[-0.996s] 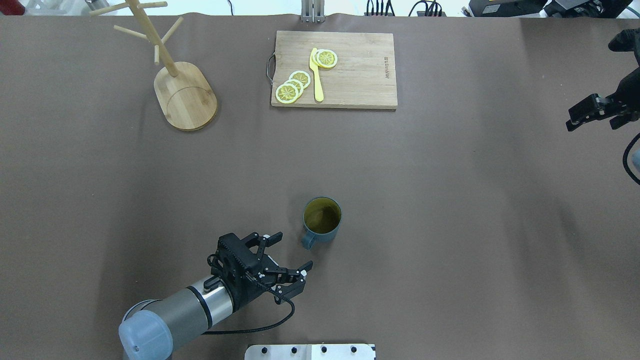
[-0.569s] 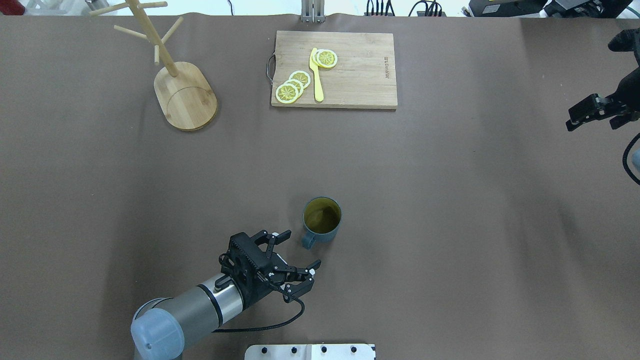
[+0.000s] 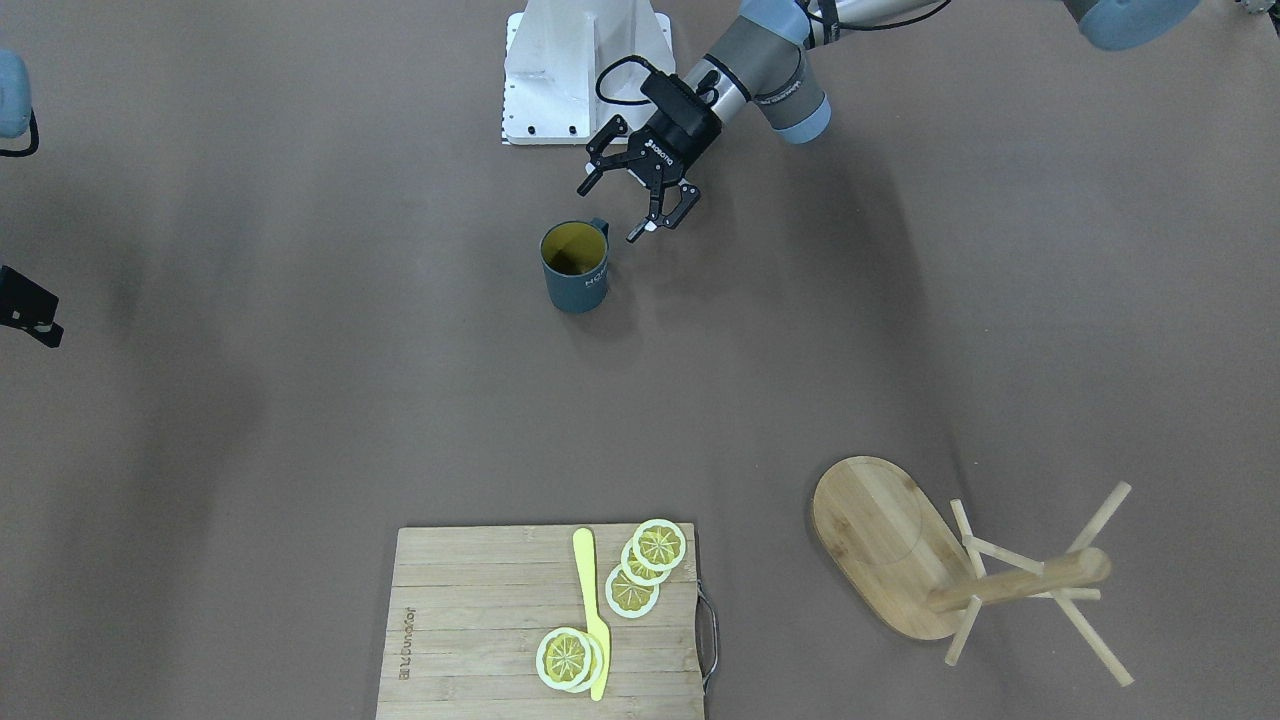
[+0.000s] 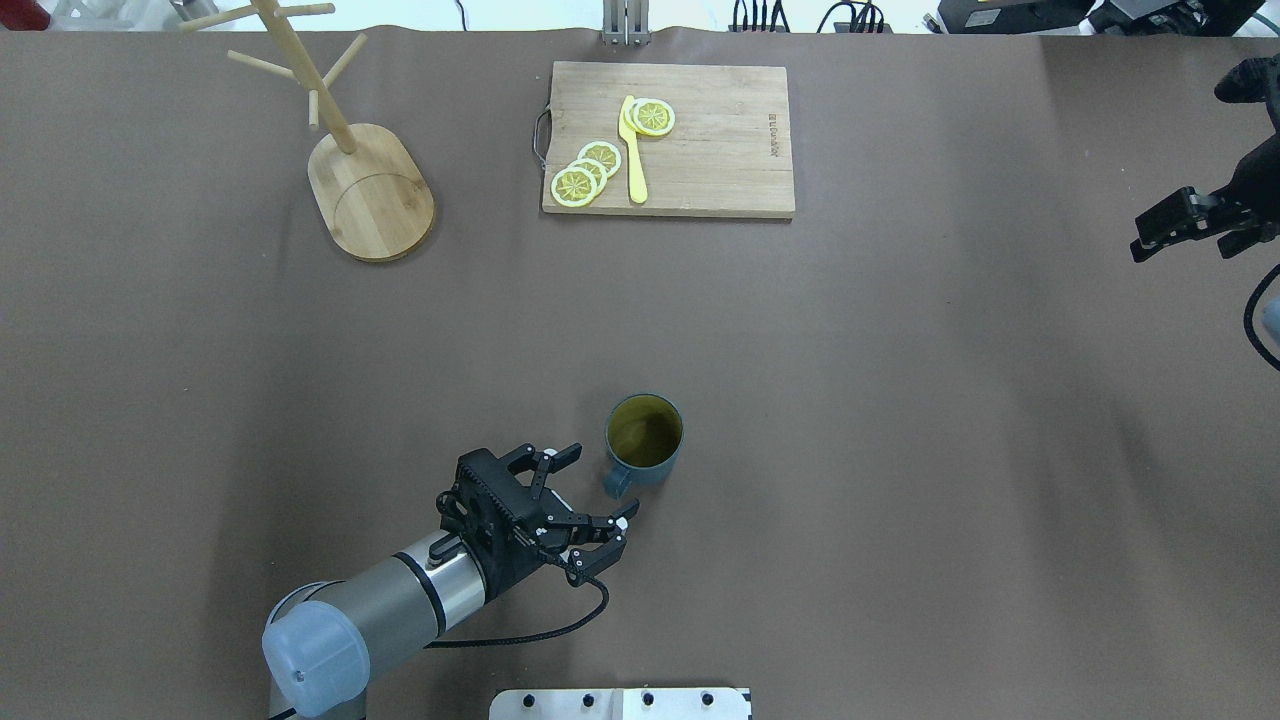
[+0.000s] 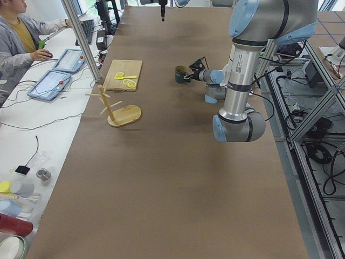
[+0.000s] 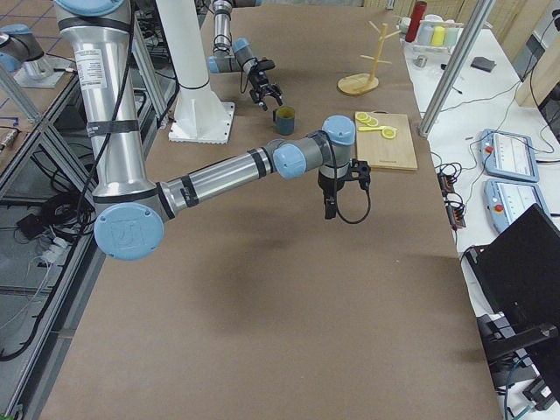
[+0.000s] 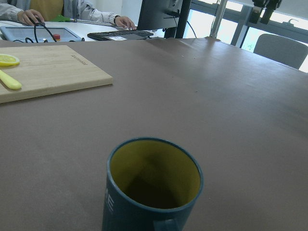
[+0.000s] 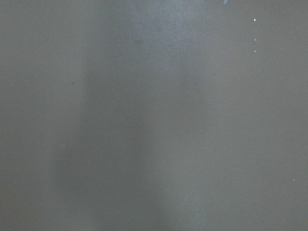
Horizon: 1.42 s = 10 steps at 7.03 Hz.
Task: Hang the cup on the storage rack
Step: 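Close the left gripper on the mug handle and lift the mug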
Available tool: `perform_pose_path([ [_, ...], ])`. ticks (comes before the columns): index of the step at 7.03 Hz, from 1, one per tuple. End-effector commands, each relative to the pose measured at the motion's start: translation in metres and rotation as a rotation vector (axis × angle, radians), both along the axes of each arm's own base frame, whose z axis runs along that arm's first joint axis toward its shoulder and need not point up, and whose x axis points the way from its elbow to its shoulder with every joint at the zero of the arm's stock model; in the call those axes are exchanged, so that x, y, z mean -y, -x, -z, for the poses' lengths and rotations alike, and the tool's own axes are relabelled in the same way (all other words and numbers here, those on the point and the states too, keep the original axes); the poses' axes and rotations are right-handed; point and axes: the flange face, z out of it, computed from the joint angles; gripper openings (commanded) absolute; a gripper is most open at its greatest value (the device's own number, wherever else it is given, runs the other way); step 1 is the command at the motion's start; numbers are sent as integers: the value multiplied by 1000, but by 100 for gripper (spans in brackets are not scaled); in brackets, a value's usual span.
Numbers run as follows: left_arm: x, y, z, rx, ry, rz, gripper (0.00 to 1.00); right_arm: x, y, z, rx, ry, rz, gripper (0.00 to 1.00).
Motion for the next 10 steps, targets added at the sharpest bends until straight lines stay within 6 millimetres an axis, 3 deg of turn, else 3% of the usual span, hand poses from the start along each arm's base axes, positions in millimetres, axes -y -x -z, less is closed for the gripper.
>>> perform_pose_path([
  [1, 2, -2, 2, 4, 1, 4, 89, 1, 0, 1, -1, -1, -1, 100],
  [3, 3, -9, -1, 16, 2, 4, 85, 0, 0, -5, 1, 11, 4, 100],
  [5, 3, -9, -1, 15, 2, 1, 68, 7, -20, -19, -9, -10, 22, 100],
  [8, 2, -9, 3, -2, 9, -3, 29, 7, -36, -25, -4, -5, 7, 100],
  [10, 1, -7, 12, -26, 10, -13, 10, 8, -42, -24, 2, -2, -3, 100],
])
